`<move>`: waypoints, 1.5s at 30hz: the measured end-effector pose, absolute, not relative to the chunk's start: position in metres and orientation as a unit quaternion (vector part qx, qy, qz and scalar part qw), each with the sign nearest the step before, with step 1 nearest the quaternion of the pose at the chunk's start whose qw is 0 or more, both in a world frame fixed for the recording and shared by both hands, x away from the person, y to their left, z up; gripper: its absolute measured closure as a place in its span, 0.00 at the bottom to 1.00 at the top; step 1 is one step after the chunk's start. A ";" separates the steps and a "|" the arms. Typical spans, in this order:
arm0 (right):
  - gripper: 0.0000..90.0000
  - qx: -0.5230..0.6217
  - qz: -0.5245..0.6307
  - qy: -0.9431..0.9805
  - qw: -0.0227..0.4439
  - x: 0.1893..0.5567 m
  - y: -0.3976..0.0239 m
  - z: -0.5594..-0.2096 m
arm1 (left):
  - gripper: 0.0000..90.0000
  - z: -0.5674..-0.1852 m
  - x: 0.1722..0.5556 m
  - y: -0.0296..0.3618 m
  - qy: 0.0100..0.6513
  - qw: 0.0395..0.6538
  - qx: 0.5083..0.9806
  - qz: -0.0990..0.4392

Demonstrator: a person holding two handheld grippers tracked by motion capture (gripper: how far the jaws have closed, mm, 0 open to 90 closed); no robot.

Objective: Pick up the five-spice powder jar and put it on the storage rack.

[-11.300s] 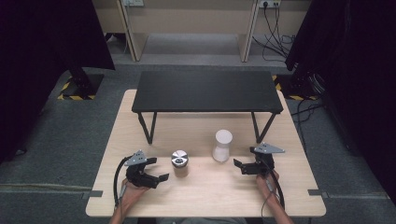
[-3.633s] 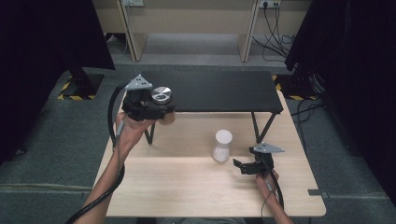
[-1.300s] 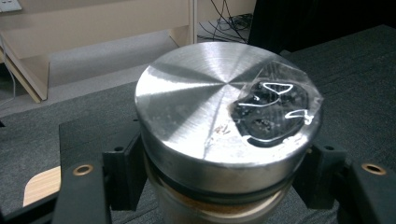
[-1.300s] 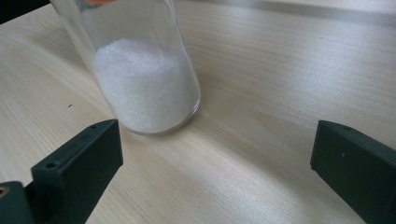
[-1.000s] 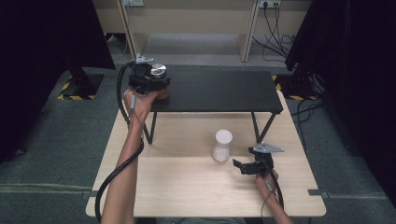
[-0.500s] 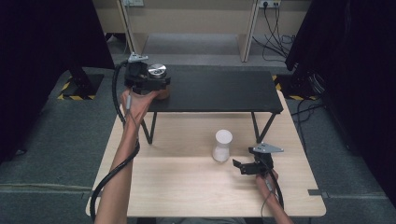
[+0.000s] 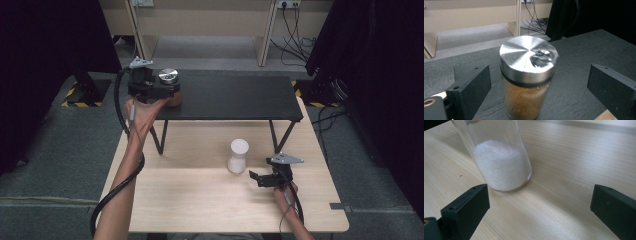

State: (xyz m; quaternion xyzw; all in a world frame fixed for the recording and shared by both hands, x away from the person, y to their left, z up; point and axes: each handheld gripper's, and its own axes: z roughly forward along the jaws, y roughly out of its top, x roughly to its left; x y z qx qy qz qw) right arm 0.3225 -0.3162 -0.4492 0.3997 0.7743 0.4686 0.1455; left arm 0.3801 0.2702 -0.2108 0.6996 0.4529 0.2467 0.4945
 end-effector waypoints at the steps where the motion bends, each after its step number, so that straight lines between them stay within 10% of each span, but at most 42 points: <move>1: 0.02 0.400 0.468 0.775 0.146 0.323 -0.316 -0.449 | 0.05 -0.212 0.378 0.272 0.451 0.498 0.699 0.244; 45: 0.02 0.401 0.463 0.776 0.150 0.322 -0.313 -0.448 | 0.05 -0.312 0.293 0.273 0.376 0.556 0.718 0.184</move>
